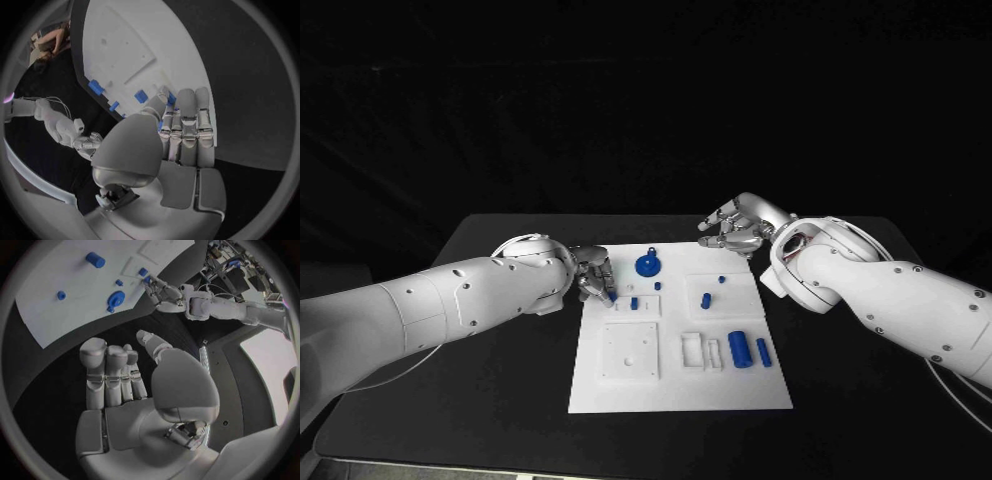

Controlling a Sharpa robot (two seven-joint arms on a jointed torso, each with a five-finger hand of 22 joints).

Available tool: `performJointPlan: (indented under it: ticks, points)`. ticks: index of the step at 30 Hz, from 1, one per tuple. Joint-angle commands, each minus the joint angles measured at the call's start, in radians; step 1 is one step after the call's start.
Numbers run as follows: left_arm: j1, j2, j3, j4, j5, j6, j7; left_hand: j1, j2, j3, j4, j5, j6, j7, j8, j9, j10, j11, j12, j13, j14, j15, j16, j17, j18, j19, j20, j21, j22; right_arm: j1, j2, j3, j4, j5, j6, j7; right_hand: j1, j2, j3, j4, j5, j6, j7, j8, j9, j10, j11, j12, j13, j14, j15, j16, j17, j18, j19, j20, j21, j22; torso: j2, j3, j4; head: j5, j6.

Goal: Assemble the parts on the task board

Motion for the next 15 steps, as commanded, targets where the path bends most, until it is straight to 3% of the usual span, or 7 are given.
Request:
performJointPlan:
  ticks: [1, 8, 15]
  points:
    - [-0.009, -0.005, -0.006, -0.004, 0.053, -0.048, 0.005, -0.008, 0.014, 0.056, -0.029, 0.004, 0.05, -0.016, -0.001, 0.01, 0.024, -0.011, 0.004, 0.004, 0.005, -0.007, 0.005, 0.004, -0.002, -0.005, -0.012, 0.02, 0.025, -0.001, 0.0, 0.0, 0.0, -0.009, 0.009, 0.009, -0.005, 0.006, 0.005, 0.0, 0.0, 0.003, 0.0, -0.004, 0.001, 0.0, -0.008, 0.003, 0.0, 0.001, -0.006, -0.005, 0.001, 0.013, 0.055, -0.008, -0.001, 0.09, 0.0, -0.0006, 0.0006, 0.0, 0.001]
    - [-0.009, -0.019, -0.006, -0.005, 0.18, -0.138, 0.045, -0.043, -0.005, 0.12, -0.035, 0.006, 0.06, -0.019, 0.0, 0.015, 0.039, -0.015, 0.007, 0.005, 0.006, -0.009, -0.006, 0.01, -0.005, -0.025, -0.015, 0.06, 0.023, -0.001, -0.001, 0.0, -0.003, -0.009, 0.009, 0.01, -0.005, 0.006, 0.005, 0.0, 0.0, 0.003, 0.0, -0.004, 0.001, 0.0, -0.008, 0.003, 0.0, 0.001, -0.006, -0.005, 0.001, 0.013, 0.055, -0.008, -0.001, 0.09, 0.0, 0.0005, 0.0008, 0.001, 0.003]
    - [-0.009, -0.034, -0.005, 0.0, 0.26, -0.164, 0.059, -0.053, -0.016, 0.148, -0.029, 0.006, 0.065, -0.023, -0.001, 0.03, 0.051, -0.017, 0.007, 0.005, 0.007, -0.011, -0.01, 0.015, -0.004, -0.032, -0.015, 0.075, 0.021, -0.001, -0.002, 0.0, -0.003, -0.009, 0.009, 0.01, -0.004, 0.006, 0.006, -0.002, -0.001, 0.002, 0.001, -0.004, 0.001, 0.0, -0.008, 0.002, 0.0, 0.0, -0.006, -0.007, -0.001, 0.013, 0.055, -0.008, 0.0, 0.09, 0.0, 0.0007, 0.0005, 0.004, 0.002]
